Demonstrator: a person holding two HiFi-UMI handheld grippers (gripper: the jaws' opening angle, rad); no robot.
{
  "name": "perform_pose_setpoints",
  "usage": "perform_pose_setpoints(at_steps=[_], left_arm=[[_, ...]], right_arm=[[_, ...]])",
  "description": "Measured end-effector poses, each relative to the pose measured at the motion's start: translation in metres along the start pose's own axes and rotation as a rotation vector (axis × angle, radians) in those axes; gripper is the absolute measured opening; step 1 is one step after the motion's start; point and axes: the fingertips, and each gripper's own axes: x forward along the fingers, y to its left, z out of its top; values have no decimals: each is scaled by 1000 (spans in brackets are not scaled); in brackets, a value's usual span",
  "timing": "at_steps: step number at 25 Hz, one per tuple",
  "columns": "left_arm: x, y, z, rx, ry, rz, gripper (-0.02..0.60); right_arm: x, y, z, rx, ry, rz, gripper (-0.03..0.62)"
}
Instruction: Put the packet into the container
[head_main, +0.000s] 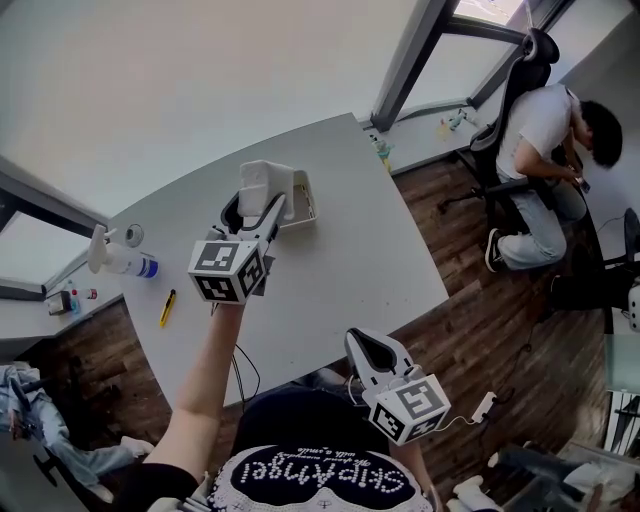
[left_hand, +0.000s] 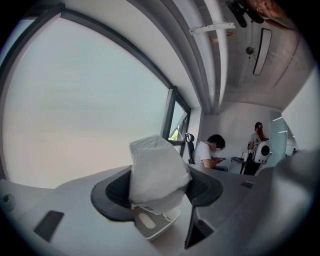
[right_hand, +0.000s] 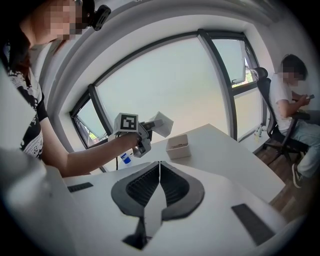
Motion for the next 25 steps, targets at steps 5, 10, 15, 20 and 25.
perform_pose_setpoints(at_steps=[5, 10, 15, 20, 25], left_arm=[[18, 2, -14, 28, 42, -1, 288], [32, 3, -32, 46, 90, 9, 288], [40, 5, -48, 41, 129, 16, 288], [47, 10, -62, 35, 165, 29, 288], [52, 12, -74, 40, 200, 35, 288]], right_arm=[[1, -4, -3, 21, 5, -14, 15], [0, -9, -5, 40, 13, -25, 15], [0, -14, -7, 58, 20, -39, 15], [-1, -19, -9, 73, 27, -49, 15], [0, -22, -10, 84, 35, -53, 15]])
